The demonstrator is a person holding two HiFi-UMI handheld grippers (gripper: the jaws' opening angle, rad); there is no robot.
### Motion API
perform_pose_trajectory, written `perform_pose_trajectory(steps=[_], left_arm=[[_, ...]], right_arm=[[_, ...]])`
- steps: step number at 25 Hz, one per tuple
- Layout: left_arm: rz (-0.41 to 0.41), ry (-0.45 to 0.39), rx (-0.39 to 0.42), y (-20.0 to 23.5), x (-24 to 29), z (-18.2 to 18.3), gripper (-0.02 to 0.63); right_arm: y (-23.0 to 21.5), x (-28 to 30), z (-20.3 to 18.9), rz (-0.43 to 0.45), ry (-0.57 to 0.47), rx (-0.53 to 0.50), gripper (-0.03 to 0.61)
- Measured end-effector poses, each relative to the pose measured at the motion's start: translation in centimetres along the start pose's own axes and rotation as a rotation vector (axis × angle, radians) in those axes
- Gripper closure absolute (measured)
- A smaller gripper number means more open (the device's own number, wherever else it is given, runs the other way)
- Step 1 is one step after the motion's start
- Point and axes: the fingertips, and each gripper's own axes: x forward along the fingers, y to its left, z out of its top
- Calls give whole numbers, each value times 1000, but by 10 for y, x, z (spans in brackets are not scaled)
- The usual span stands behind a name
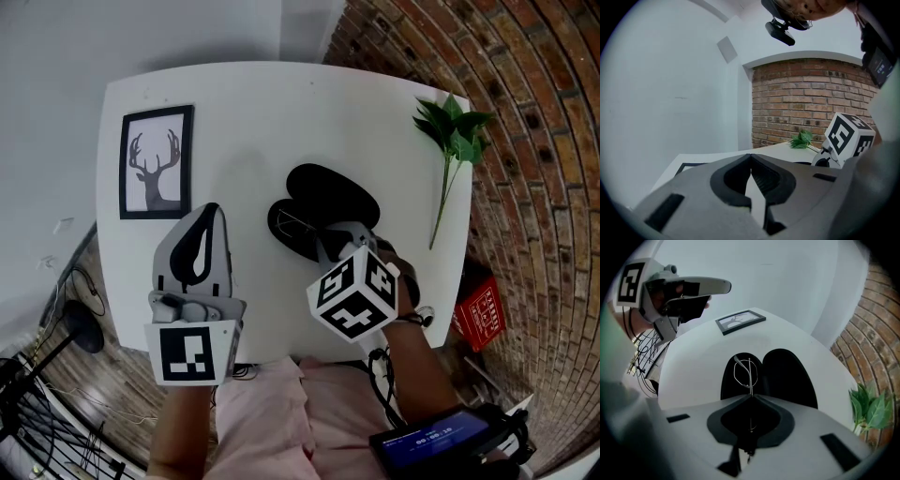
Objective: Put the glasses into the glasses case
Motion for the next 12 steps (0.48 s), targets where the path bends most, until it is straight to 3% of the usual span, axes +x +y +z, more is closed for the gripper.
perform_pose_trajectory(steps=[8,12], left_arm=[[0,1,0,0,-1,-1,609],[-6,1,2,-1,-1,-2,609]], right_arm=[[0,-1,0,7,-21,19,552],[-2,-8,7,0,-88,37,480]])
